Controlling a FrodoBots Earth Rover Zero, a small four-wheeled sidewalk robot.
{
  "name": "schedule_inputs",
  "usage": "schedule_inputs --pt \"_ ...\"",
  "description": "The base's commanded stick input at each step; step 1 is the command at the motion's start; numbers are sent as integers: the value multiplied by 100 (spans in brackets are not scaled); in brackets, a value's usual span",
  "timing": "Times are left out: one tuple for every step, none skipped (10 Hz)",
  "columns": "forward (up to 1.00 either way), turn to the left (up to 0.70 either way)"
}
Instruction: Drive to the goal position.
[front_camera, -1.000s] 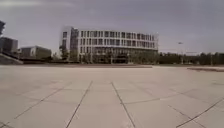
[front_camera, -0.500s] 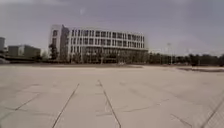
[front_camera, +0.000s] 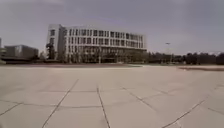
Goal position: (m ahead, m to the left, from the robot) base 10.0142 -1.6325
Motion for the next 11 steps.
schedule_inputs --pt "100 0" --pt "100 0" --pt "100 0" --pt "100 0" --pt "100 0" --pt "100 0" --pt "100 0" --pt "100 0" --pt "100 0" --pt "100 0" --pt "100 0"
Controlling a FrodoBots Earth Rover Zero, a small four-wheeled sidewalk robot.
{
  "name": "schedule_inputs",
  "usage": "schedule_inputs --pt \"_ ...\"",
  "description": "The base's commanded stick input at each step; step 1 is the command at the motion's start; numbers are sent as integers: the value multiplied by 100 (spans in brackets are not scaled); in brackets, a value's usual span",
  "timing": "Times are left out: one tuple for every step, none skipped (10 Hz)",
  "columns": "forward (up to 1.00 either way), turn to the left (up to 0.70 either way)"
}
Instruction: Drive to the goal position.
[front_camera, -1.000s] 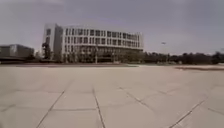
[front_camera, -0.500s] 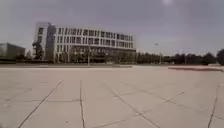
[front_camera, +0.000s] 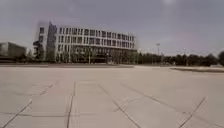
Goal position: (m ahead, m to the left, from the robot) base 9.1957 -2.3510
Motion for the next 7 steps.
schedule_inputs --pt "100 0" --pt "100 0" --pt "100 0" --pt "100 0" --pt "100 0" --pt "100 0" --pt "100 0"
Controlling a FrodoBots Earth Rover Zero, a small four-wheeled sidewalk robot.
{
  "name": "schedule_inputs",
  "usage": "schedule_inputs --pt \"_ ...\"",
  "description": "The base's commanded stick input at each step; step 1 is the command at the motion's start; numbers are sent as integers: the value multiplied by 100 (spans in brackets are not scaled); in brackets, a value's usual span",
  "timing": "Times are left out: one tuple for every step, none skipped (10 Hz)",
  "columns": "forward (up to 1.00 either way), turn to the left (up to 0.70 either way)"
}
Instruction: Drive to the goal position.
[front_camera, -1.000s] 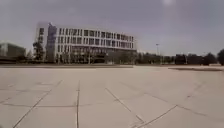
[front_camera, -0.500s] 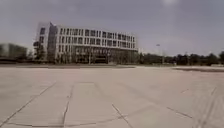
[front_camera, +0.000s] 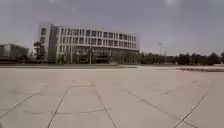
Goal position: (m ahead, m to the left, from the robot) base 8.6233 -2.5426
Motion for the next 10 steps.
schedule_inputs --pt "100 0" --pt "100 0" --pt "100 0" --pt "100 0" --pt "100 0" --pt "100 0" --pt "100 0" --pt "100 -11" --pt "100 -40" --pt "100 -40"
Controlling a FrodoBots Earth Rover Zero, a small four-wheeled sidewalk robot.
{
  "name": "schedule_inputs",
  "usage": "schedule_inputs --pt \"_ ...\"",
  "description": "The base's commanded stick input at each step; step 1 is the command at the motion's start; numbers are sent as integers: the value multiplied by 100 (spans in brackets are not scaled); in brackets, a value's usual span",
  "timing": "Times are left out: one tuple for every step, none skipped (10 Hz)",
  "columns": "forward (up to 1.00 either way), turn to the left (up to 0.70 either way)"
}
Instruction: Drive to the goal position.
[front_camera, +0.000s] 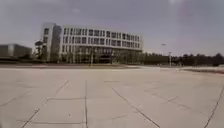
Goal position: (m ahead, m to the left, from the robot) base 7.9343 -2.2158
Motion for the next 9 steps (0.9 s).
schedule_inputs --pt "100 -40" --pt "100 -40" --pt "100 -40" --pt "100 -40" --pt "100 -40" --pt "100 0" --pt "100 0" --pt "100 0" --pt "100 0"
